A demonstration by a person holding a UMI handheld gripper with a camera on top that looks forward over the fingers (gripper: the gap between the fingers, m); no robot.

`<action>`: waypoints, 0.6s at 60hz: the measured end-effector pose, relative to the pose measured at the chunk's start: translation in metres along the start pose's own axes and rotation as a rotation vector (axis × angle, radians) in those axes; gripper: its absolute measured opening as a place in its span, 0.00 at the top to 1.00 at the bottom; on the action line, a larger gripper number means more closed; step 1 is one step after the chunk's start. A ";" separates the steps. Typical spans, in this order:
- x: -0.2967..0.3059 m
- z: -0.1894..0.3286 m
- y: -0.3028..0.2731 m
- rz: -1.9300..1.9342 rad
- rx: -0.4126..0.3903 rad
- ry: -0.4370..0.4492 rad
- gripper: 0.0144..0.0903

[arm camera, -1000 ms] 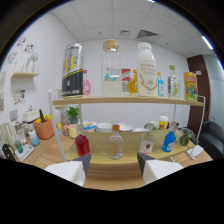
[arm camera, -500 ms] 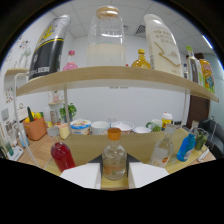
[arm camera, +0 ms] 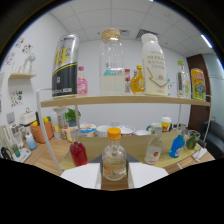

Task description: Make me a cup of Mount Fuji.

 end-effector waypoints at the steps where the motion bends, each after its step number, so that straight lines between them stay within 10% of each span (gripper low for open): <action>1: 0.000 -0.003 0.002 0.003 -0.004 -0.003 0.72; 36: 0.007 -0.049 0.104 0.827 -0.152 -0.073 0.73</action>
